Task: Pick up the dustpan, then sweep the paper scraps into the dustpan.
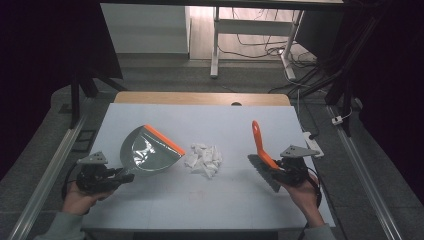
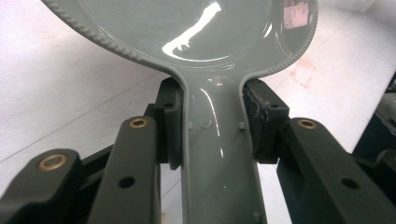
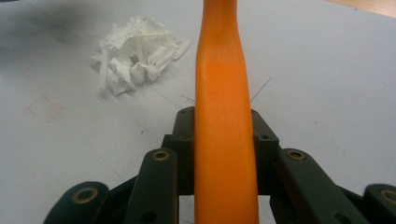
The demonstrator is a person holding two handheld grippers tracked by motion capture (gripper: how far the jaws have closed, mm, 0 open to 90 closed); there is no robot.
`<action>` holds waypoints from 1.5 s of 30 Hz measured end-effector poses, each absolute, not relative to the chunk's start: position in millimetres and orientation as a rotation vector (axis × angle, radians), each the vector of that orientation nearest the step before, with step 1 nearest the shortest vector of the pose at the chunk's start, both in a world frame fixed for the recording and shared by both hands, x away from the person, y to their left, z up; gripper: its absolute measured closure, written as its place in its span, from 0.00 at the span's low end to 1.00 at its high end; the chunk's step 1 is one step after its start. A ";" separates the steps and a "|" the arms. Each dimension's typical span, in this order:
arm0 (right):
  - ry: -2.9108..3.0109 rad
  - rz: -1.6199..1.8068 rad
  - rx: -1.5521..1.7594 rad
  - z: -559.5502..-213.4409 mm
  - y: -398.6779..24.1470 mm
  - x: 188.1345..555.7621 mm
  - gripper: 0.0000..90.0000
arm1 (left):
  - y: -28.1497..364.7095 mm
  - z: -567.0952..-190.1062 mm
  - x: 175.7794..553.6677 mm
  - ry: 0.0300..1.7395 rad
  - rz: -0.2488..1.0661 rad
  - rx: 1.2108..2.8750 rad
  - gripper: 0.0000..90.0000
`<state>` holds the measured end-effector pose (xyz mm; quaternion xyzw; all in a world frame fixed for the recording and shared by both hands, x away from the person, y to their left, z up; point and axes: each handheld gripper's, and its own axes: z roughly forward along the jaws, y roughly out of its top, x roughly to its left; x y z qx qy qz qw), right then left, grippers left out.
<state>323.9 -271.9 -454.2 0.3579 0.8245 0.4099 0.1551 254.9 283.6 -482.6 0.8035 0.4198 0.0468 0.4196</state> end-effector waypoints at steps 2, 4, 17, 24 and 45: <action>2.364 1.176 1.024 -454.3 -271.7 324.0 0.78 | 281.6 -482.5 254.3 1.027 0.109 2.024 0.68; 2.362 1.176 1.027 -454.4 -271.4 324.2 0.78 | 279.3 -482.4 253.5 0.996 0.097 2.038 0.68; 2.356 1.178 1.020 -453.2 -270.9 323.9 0.78 | 267.8 -481.6 251.1 0.927 0.066 2.110 0.68; 2.346 1.192 1.010 -449.3 -267.2 324.5 0.78 | 267.6 -481.7 249.2 0.907 0.050 2.136 0.68; 2.382 1.195 0.981 -448.2 -224.7 344.6 0.78 | 262.8 -490.2 248.7 0.879 -0.027 2.234 0.68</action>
